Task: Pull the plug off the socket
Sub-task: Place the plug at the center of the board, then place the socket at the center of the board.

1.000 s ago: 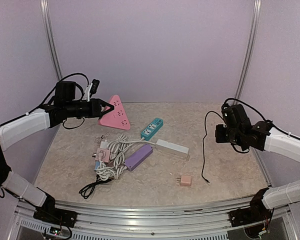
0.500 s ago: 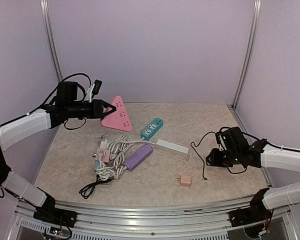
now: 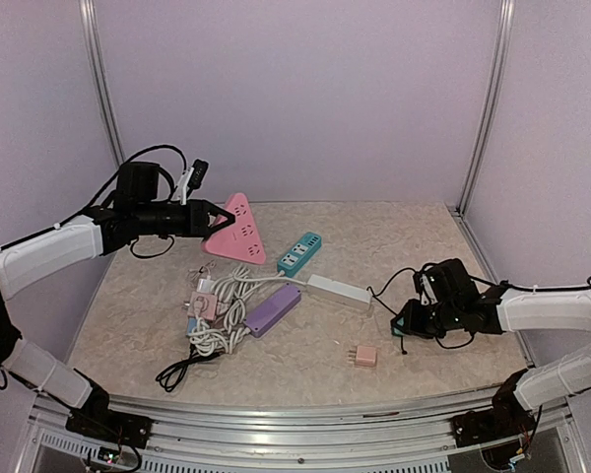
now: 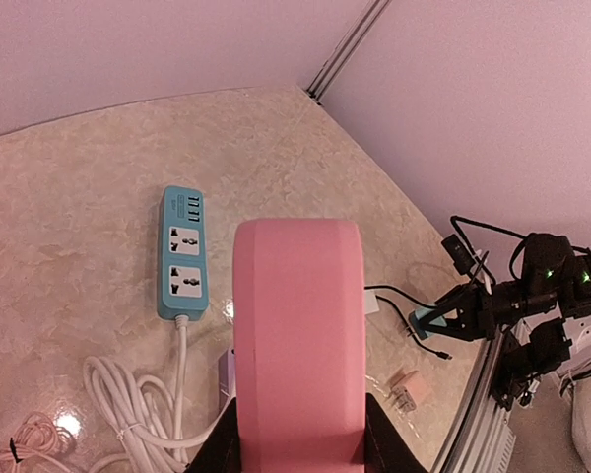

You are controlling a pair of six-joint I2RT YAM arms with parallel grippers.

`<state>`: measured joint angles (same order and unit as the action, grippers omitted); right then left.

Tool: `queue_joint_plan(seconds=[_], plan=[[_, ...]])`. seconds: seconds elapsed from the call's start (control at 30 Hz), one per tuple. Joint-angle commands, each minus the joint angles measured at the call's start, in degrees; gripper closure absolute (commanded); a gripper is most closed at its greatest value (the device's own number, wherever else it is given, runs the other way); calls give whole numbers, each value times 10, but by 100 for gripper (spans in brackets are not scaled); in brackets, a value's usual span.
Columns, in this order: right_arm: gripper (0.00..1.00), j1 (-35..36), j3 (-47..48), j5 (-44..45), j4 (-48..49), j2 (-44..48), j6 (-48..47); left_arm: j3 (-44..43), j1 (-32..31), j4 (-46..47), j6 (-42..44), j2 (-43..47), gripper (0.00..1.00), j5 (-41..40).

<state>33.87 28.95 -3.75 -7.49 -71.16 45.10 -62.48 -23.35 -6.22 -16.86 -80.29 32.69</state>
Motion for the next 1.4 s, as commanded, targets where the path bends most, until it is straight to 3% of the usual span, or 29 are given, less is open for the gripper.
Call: queue_joint_plan(seconds=[0.0,0.2,0.4,0.5,0.73,0.97,1.37], plan=[[70,-6,-13,-2,17,-2,8,-11,-7,-1,10,-3,100,-2],[45,-6,-9,21,-11,12,2,-11,-12,2,7,-5,100,-3],[10,-6,2,62,-62,57,2,-11,-14,4,5,-5,100,-1],[1,-6,13,91,-101,87,2,-11,-15,9,-3,-2,100,2],[0,-6,57,134,-170,172,-24,9,-29,72,-67,2,100,14],[0,-6,78,153,-153,263,-84,17,-94,152,-118,-10,100,-18],[0,-6,49,162,-89,294,-102,-49,-220,271,-213,-169,100,-1]])
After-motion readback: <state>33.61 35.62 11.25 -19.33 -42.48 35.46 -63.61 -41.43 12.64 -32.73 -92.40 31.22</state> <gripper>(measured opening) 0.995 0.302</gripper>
